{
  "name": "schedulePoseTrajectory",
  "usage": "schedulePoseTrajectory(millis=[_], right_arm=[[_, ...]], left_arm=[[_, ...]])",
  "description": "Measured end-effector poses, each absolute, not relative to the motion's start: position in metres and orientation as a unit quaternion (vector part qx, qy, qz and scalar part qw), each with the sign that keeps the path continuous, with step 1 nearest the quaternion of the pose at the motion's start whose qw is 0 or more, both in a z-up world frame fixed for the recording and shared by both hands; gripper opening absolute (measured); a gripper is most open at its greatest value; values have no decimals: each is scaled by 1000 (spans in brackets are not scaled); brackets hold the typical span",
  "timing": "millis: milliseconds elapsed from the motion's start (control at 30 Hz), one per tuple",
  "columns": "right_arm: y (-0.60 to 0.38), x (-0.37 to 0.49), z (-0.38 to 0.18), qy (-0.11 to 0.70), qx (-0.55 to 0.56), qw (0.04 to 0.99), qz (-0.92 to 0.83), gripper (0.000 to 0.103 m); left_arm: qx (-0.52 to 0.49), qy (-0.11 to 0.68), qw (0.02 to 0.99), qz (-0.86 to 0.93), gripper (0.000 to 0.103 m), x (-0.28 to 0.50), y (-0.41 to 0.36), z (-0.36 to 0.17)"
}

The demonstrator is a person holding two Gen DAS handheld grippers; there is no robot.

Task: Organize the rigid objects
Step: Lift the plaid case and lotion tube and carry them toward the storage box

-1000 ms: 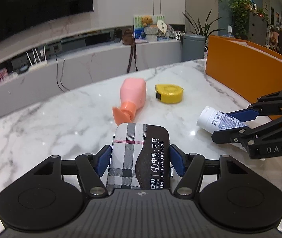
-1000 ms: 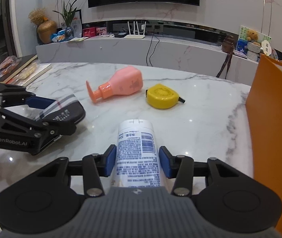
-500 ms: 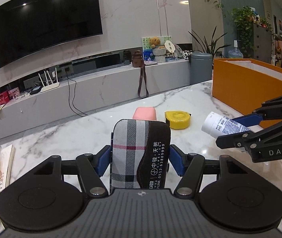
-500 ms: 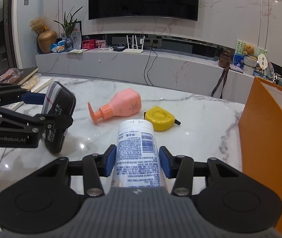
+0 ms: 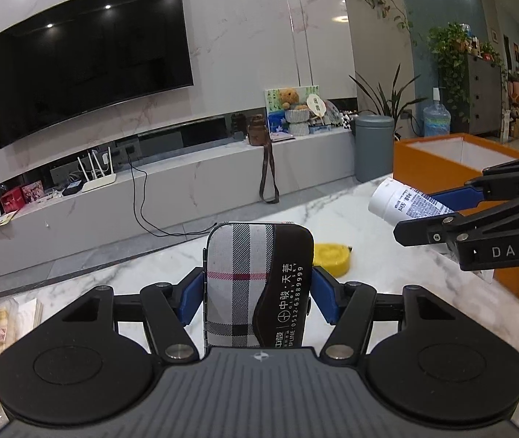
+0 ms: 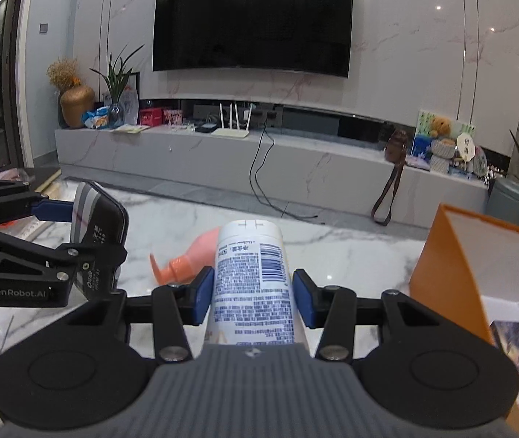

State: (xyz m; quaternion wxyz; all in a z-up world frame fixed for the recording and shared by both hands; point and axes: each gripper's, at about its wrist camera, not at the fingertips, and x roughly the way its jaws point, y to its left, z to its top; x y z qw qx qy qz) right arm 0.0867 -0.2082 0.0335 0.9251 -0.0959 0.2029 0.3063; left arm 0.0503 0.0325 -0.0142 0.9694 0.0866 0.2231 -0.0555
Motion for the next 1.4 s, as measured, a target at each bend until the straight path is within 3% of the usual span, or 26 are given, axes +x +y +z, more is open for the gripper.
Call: schedulePoseTrajectory(millis=[633,1400], right_arm=[[-238,76,80,167,-62,942,284,48],[-355,119,135,161,-4,970,180,49]], left_arm=[[73,242,965,-69,71,57,2,37],[90,229,952,-184,71,104,-125,98]])
